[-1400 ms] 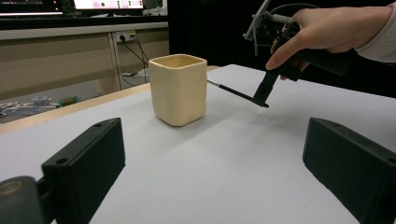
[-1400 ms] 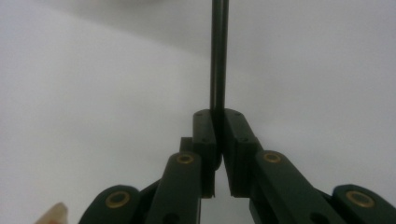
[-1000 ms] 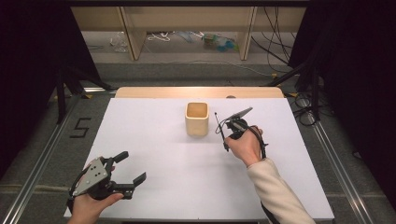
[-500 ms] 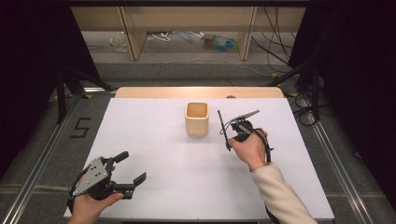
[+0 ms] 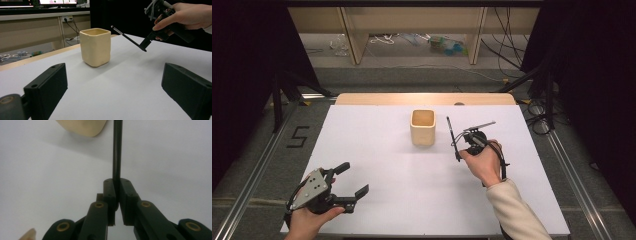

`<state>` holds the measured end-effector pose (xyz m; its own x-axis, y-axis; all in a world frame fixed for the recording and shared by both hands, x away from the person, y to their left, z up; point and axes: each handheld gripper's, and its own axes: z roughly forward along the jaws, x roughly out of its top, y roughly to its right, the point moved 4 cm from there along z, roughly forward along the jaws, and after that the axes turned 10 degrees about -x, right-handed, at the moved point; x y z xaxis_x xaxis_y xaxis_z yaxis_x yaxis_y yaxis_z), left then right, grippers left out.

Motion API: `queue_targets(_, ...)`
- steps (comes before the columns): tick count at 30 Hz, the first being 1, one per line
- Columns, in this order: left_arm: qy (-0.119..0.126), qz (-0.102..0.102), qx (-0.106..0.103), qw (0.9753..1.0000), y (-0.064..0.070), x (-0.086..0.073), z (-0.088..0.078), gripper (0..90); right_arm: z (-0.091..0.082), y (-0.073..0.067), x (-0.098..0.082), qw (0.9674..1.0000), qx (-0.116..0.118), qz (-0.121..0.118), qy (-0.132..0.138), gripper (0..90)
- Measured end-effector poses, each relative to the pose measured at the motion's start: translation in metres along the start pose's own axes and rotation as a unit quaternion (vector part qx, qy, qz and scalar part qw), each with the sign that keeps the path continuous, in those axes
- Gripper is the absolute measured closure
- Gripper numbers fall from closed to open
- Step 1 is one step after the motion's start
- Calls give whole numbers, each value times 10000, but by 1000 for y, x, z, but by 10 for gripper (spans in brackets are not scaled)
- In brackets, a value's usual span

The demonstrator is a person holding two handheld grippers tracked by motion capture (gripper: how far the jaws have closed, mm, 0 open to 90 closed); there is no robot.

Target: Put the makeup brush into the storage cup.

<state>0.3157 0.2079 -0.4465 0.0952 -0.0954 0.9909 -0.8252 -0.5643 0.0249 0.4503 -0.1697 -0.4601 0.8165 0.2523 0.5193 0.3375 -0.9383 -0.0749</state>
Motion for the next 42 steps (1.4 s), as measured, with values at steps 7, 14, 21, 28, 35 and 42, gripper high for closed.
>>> queue_targets(7,9,-16,-3,10000,0,0,0,63,-5,-2,-2,9998,64,100,164,846)
queue_targets(14,10,-11,-1,10000,0,0,0,63,-5,3,-8,9993,123,75,332,846)
queue_targets(21,-1,-15,0,10000,0,0,0,65,-8,6,-13,9991,190,83,378,846)
queue_targets(28,4,-11,-6,10000,0,0,0,67,-10,5,-16,9984,235,2,513,846)
queue_targets(35,-2,5,-7,10000,0,0,0,67,-11,3,-18,9963,283,-113,805,846)
queue_targets(42,-10,-8,-1,10000,0,0,0,67,-13,1,-22,9952,301,-166,921,845)
